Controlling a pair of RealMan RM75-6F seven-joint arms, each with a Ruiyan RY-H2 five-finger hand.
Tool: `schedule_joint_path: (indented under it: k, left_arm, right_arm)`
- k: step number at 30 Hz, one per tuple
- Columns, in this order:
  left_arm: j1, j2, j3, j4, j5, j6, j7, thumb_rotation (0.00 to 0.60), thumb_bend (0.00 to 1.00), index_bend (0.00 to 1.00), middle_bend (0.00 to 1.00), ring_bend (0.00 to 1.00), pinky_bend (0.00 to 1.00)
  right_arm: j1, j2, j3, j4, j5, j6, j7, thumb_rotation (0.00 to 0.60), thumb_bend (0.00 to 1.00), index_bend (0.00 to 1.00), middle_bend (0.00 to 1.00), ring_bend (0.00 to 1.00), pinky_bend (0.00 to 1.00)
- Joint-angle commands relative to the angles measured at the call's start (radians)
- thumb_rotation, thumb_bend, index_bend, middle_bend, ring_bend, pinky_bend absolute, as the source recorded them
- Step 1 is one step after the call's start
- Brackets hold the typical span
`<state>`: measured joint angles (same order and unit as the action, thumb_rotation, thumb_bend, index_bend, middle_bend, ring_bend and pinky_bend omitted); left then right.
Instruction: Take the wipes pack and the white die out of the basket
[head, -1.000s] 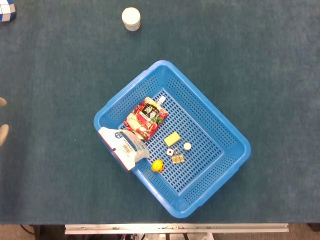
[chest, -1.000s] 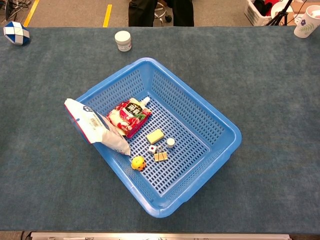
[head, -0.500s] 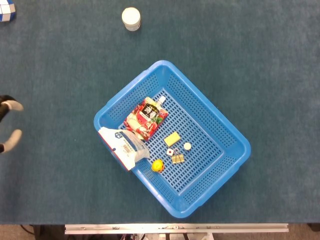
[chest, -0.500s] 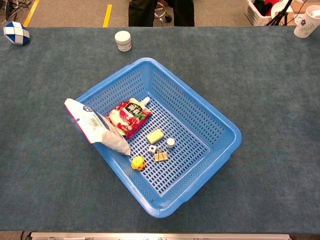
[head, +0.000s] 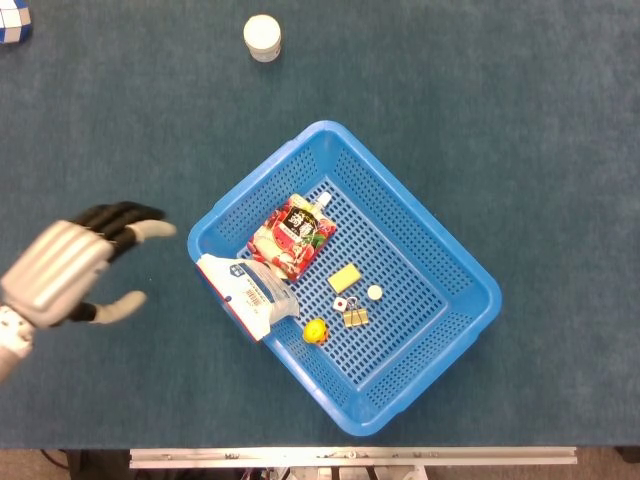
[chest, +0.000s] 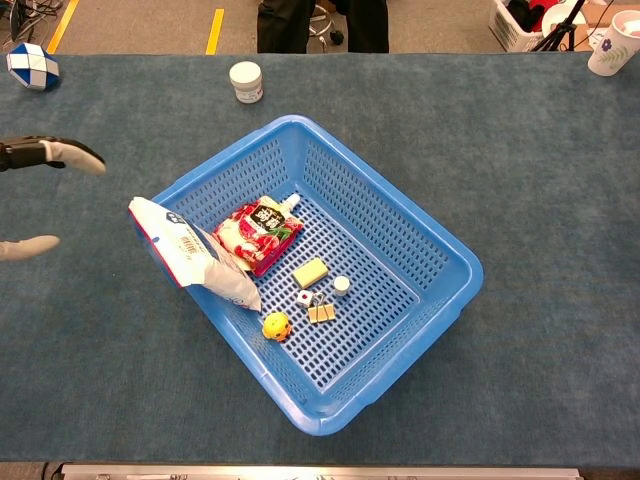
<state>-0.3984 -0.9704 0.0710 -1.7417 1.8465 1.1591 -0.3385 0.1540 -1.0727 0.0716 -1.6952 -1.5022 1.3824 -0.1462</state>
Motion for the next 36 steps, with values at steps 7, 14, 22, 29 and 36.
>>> schedule_joint_path:
  k: [7,14,22,29,36]
  left_arm:
    - [-0.109,-0.032,0.003,-0.010,0.063,-0.050,-0.061,0.600,0.29,0.12,0.08,0.08,0.18]
    - [-0.178,-0.054,-0.003,-0.005,0.085,-0.084,-0.039,0.600,0.29,0.12,0.08,0.08,0.18]
    - [-0.214,-0.083,0.006,0.020,0.094,-0.110,0.036,0.600,0.29,0.12,0.08,0.08,0.18]
    - [-0.210,-0.098,0.031,0.028,0.096,-0.104,0.122,0.600,0.29,0.16,0.08,0.08,0.18]
    - [-0.212,-0.105,0.059,0.032,0.116,-0.095,0.164,0.600,0.29,0.21,0.10,0.09,0.18]
  right_arm:
    - [0.011,-0.002,0.007,0.006,0.031,-0.021,0.004,0.600,0.23,0.03,0.18,0.07,0.07]
    - [0.021,-0.002,0.012,0.007,0.048,-0.037,0.003,0.600,0.23,0.03,0.18,0.07,0.07]
    - [0.020,0.011,0.013,0.002,0.060,-0.035,0.011,0.600,0.23,0.03,0.18,0.07,0.07]
    - [0.019,0.024,0.012,-0.006,0.065,-0.035,0.017,0.600,0.23,0.03,0.18,0.07,0.07]
    - [0.017,0.034,0.011,-0.016,0.066,-0.030,0.020,0.600,0.23,0.03,0.18,0.07,0.07]
